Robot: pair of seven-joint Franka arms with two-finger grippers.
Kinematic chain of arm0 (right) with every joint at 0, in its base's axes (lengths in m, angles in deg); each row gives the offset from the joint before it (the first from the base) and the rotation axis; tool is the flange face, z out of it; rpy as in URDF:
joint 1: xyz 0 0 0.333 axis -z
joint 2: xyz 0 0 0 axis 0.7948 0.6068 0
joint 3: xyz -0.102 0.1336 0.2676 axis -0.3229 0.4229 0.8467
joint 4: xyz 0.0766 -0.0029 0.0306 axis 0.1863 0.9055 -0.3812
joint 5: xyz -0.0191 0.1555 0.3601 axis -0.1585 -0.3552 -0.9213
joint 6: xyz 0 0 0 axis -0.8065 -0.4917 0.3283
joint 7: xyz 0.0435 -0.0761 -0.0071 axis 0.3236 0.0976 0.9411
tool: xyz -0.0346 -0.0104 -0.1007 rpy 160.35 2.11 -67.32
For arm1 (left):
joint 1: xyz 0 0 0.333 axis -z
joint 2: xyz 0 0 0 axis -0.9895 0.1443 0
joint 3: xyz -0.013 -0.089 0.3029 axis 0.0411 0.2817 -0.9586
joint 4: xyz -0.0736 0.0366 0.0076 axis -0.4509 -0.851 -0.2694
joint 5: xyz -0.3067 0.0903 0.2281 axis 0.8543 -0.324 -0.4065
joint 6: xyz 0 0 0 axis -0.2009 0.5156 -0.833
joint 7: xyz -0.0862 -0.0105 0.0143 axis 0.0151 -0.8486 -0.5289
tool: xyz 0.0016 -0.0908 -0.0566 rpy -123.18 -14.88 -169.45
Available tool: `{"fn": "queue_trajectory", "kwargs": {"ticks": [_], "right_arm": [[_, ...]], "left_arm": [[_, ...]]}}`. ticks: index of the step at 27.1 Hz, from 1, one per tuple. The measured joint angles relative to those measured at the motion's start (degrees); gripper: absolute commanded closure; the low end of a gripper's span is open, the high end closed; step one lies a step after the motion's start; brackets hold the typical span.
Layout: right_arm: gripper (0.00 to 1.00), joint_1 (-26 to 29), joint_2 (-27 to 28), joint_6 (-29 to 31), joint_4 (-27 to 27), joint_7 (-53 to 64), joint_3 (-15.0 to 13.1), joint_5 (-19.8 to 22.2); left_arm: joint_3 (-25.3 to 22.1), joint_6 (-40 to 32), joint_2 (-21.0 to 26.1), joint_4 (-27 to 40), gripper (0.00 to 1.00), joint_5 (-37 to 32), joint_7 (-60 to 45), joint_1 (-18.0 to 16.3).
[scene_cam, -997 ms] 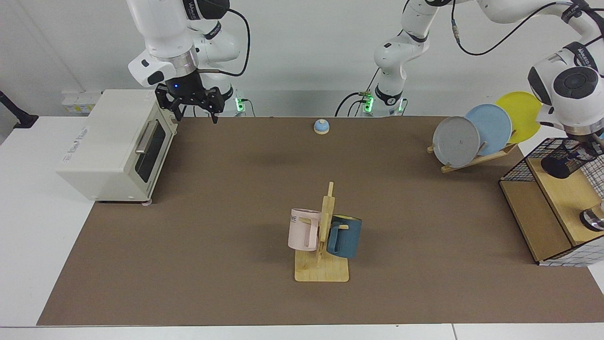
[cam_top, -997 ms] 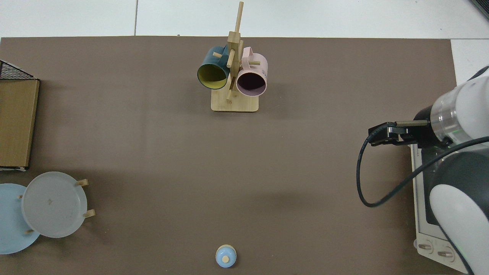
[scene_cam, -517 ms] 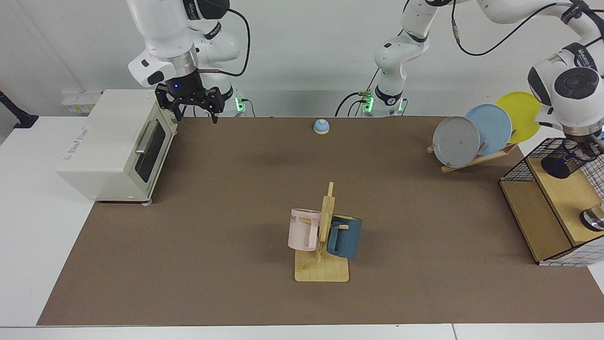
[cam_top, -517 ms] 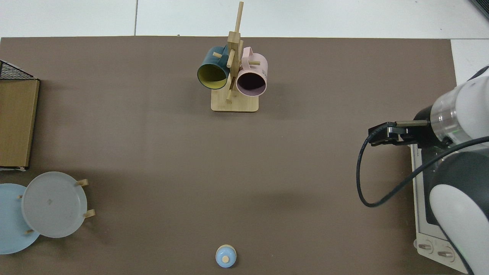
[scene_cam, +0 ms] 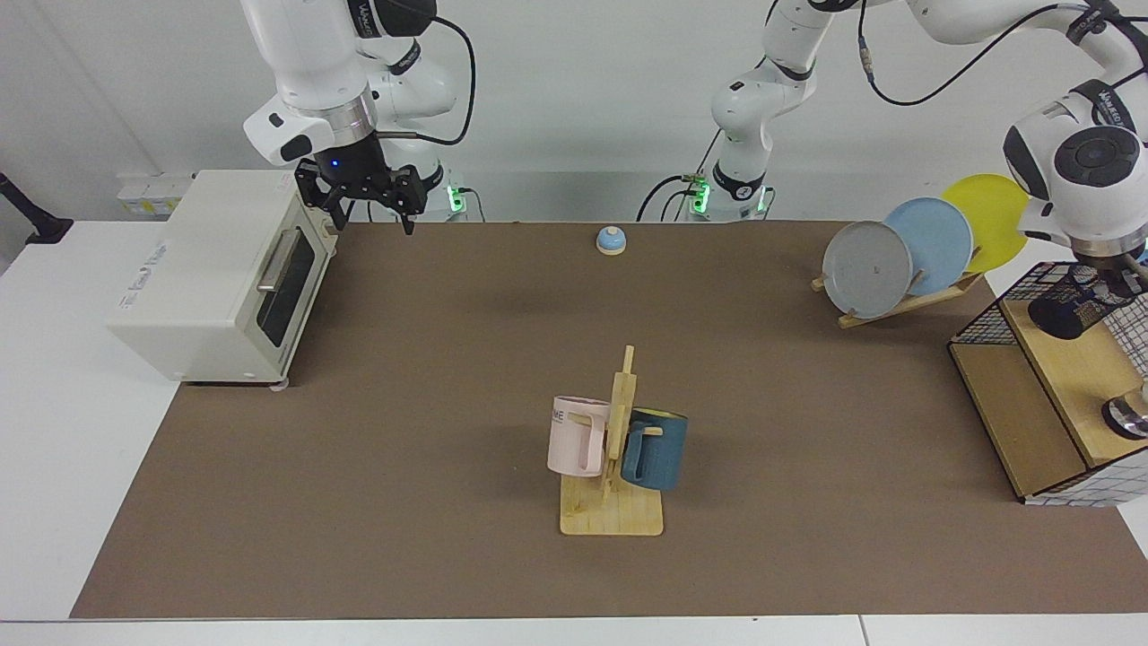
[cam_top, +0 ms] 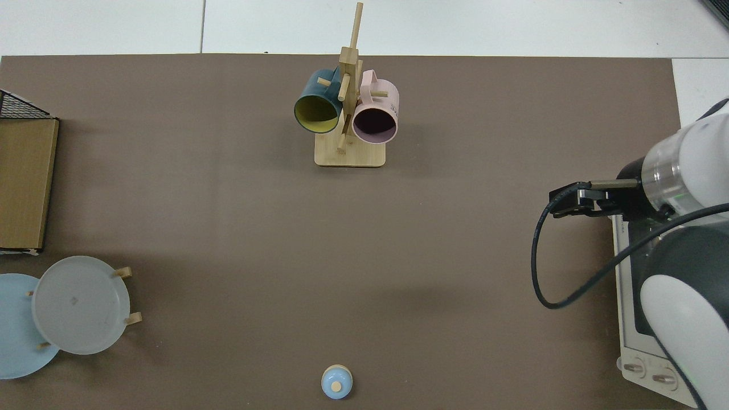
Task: Put markers into pen holder
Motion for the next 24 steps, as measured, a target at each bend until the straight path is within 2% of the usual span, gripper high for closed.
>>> {"fn": "queue_trajectory", "kwargs": {"ticks": [2, 14, 20, 24], "right_arm": [[0.00, 0.00, 0.00, 0.00, 0.00, 0.00, 0.00, 0.00], [0.00, 0.00, 0.00, 0.00, 0.00, 0.00, 0.00, 0.00], [0.00, 0.00, 0.00, 0.00, 0.00, 0.00, 0.00, 0.00], [0.00, 0.00, 0.00, 0.00, 0.00, 0.00, 0.00, 0.00]], "left_arm": [[0.00, 0.00, -0.11, -0.09, 0.39, 0.00, 0.00, 0.00], [-0.10, 0.01, -0.30, -2.67, 0.32, 0.00, 0.00, 0.04], [-0.02, -2.45, -0.69, -6.02, 0.20, 0.20, 0.06, 1.23], [-0.01, -5.55, -1.69, -8.05, 0.11, 4.11, 0.10, 2.59]]}}
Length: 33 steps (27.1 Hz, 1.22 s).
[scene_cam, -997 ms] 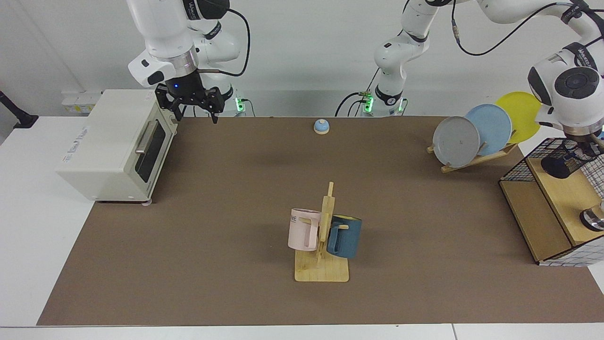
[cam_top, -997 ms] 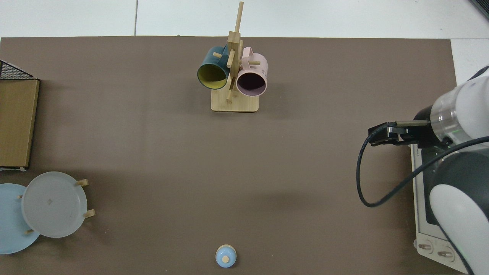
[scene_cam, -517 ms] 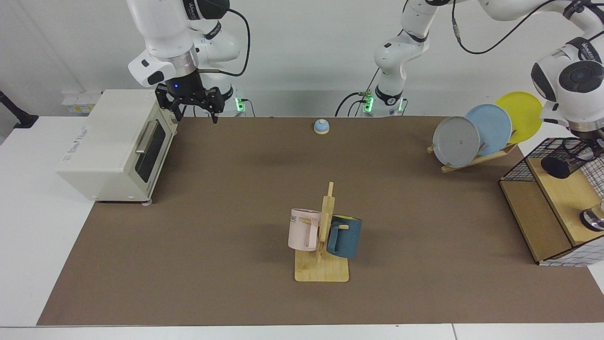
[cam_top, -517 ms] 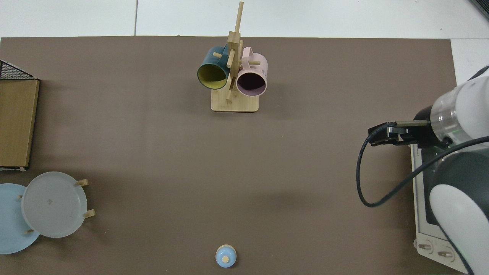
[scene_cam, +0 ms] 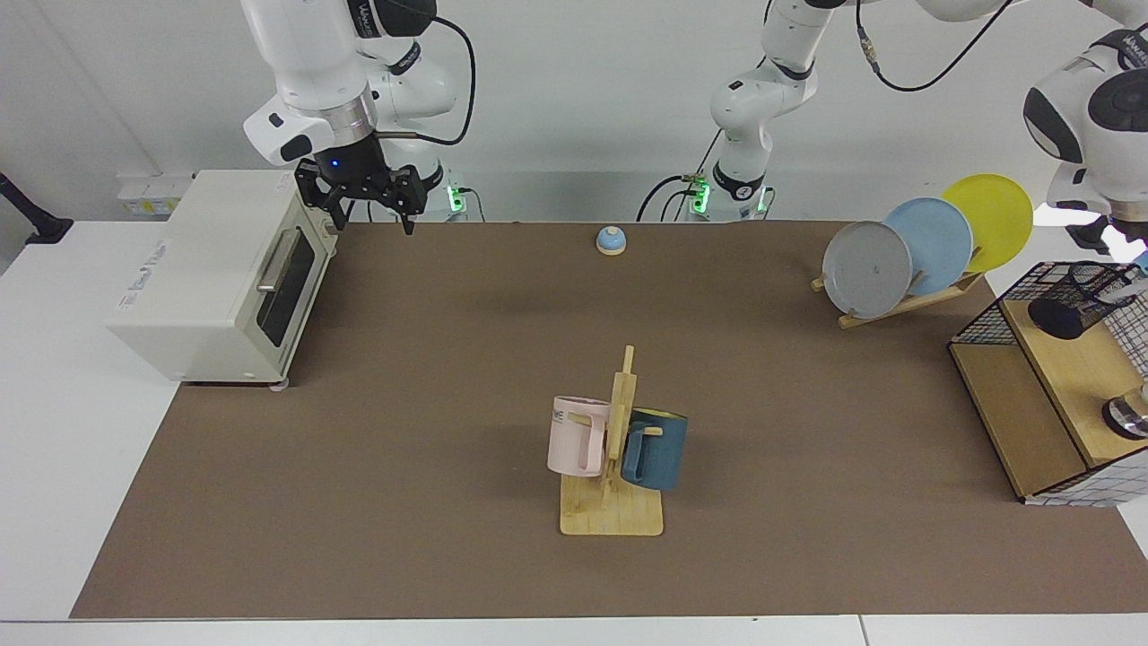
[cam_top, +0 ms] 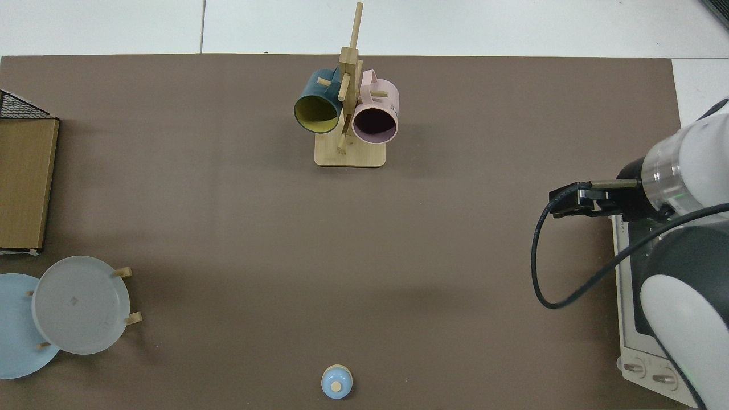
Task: Put markers into pen holder
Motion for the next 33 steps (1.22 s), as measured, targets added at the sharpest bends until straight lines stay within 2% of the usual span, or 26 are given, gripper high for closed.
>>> {"fn": "queue_trajectory", "kwargs": {"ticks": [3, 7, 14, 16, 25, 33], "right_arm": [[0.00, 0.00, 0.00, 0.00, 0.00, 0.00, 0.00, 0.00], [0.00, 0.00, 0.00, 0.00, 0.00, 0.00, 0.00, 0.00], [0.00, 0.00, 0.00, 0.00, 0.00, 0.00, 0.00, 0.00], [0.00, 0.00, 0.00, 0.00, 0.00, 0.00, 0.00, 0.00], [0.00, 0.00, 0.00, 0.00, 0.00, 0.00, 0.00, 0.00], [0.00, 0.00, 0.00, 0.00, 0.00, 0.00, 0.00, 0.00]], "left_arm": [[-0.30, -2.17, -1.37, -0.98, 0.02, 3.39, 0.05, 1.67], [-3.08, -3.69, -3.54, -1.41, 0.00, 7.46, 0.05, 5.71], [-14.11, -5.09, -6.21, -1.47, 0.00, 17.41, -0.29, 15.78], [-16.17, -6.21, -6.49, -1.47, 0.00, 19.36, -2.15, 17.57], [-17.45, -18.14, -7.82, -1.45, 0.00, 28.74, -30.63, 23.99], [-17.84, -22.14, -9.33, -1.42, 0.00, 37.65, -42.39, 28.49]]}}
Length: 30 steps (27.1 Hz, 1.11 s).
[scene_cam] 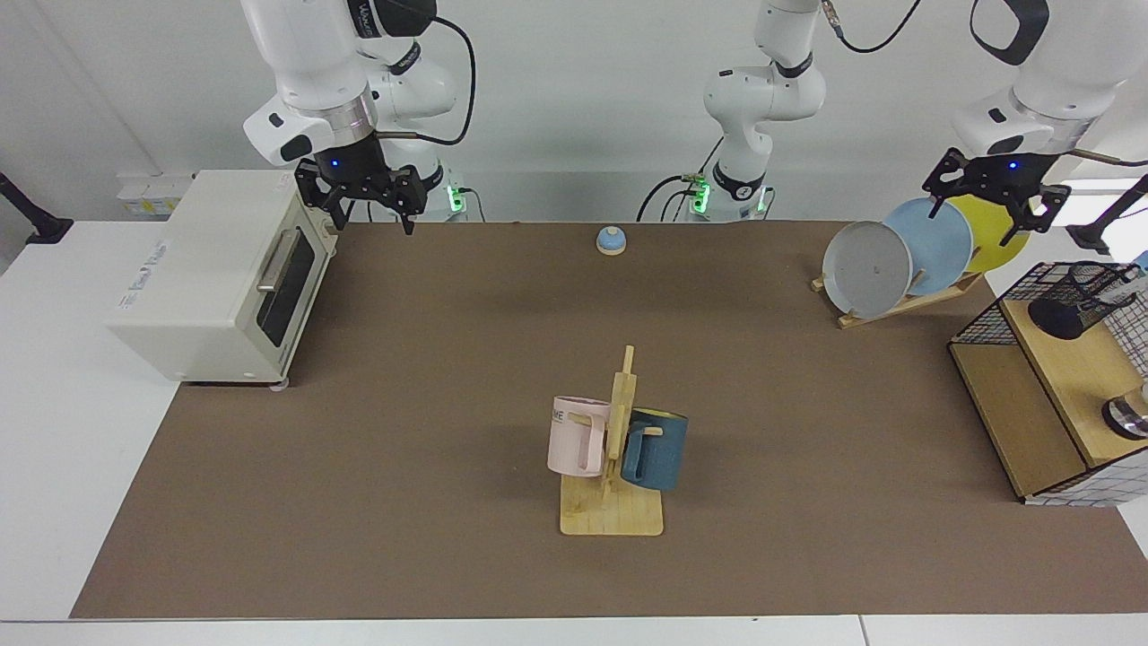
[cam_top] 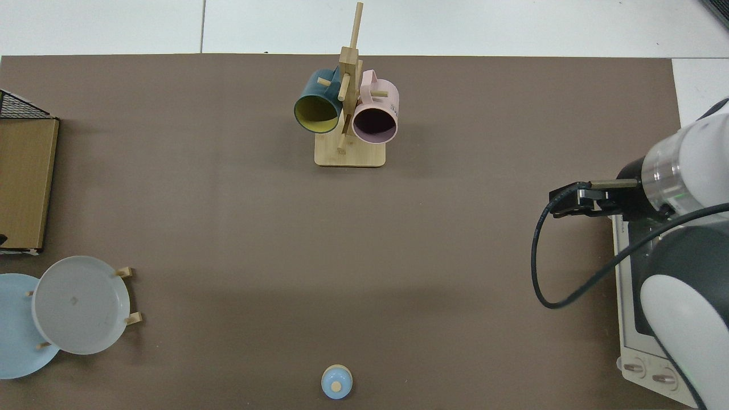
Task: Put markers into pen holder
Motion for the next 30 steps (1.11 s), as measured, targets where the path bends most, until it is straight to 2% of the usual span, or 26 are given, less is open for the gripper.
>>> {"fn": "queue_trajectory", "kwargs": {"ticks": [5, 16, 24, 30], "right_arm": [[0.00, 0.00, 0.00, 0.00, 0.00, 0.00, 0.00, 0.00], [0.00, 0.00, 0.00, 0.00, 0.00, 0.00, 0.00, 0.00], [0.00, 0.00, 0.00, 0.00, 0.00, 0.00, 0.00, 0.00], [0.00, 0.00, 0.00, 0.00, 0.00, 0.00, 0.00, 0.00]], "left_arm": [[-0.21, -3.21, -0.89, 0.00, 0.00, 4.24, -8.21, 1.77], [0.09, -4.64, -2.43, -0.02, 0.00, 4.99, -21.21, 3.54], [0.66, -4.75, -1.98, -1.45, 0.00, 4.99, -23.42, 2.70], [1.78, -6.37, 0.43, -5.60, 0.00, 4.99, -23.98, 2.31]]}}
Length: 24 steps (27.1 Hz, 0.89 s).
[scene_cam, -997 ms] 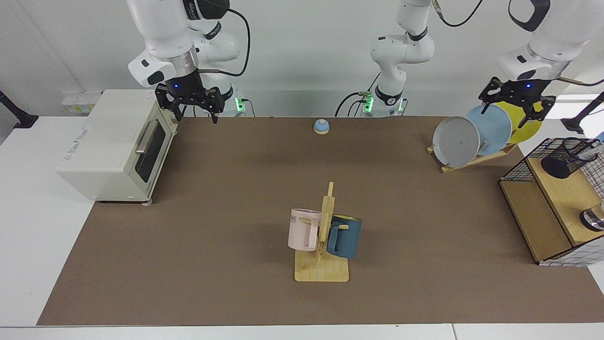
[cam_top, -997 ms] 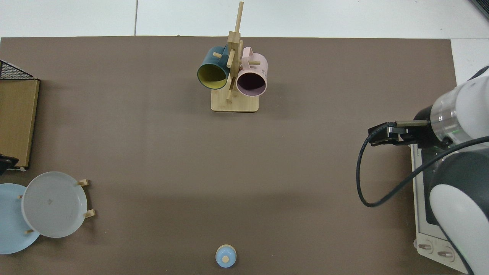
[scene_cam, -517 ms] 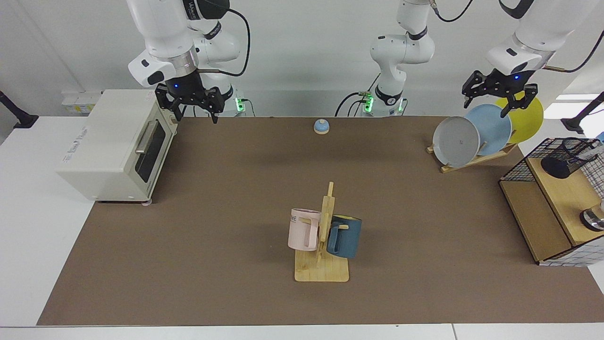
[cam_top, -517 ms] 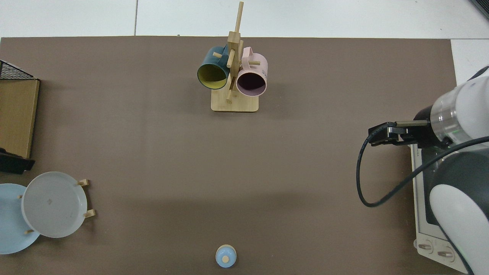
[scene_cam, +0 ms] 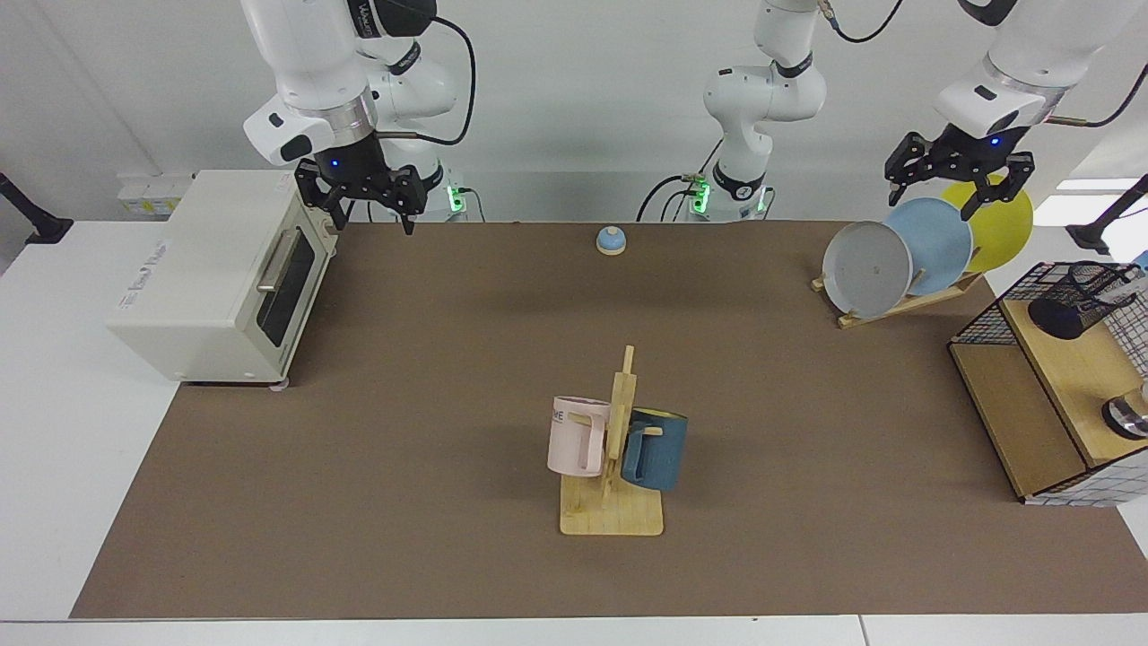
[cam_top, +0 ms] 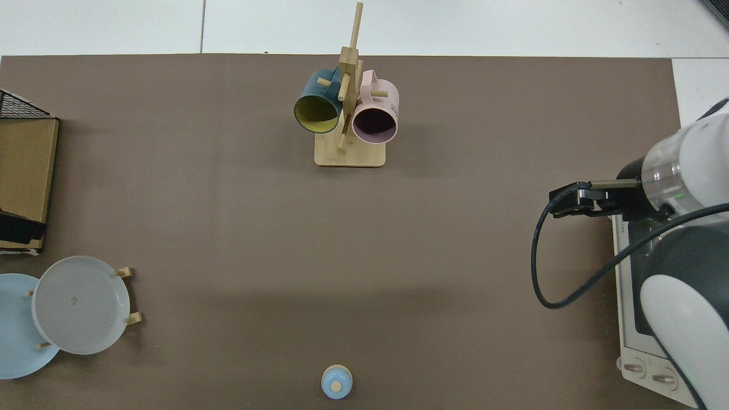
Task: Put markers into pen holder
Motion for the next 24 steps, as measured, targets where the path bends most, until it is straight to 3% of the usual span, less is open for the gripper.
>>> {"fn": "queue_trajectory", "kwargs": {"ticks": [24], "right_arm": [[0.00, 0.00, 0.00, 0.00, 0.00, 0.00, 0.00, 0.00]], "left_arm": [[0.33, -1.07, 1.24, -2.29, 0.00, 2.37, -6.40, -0.55]]}}
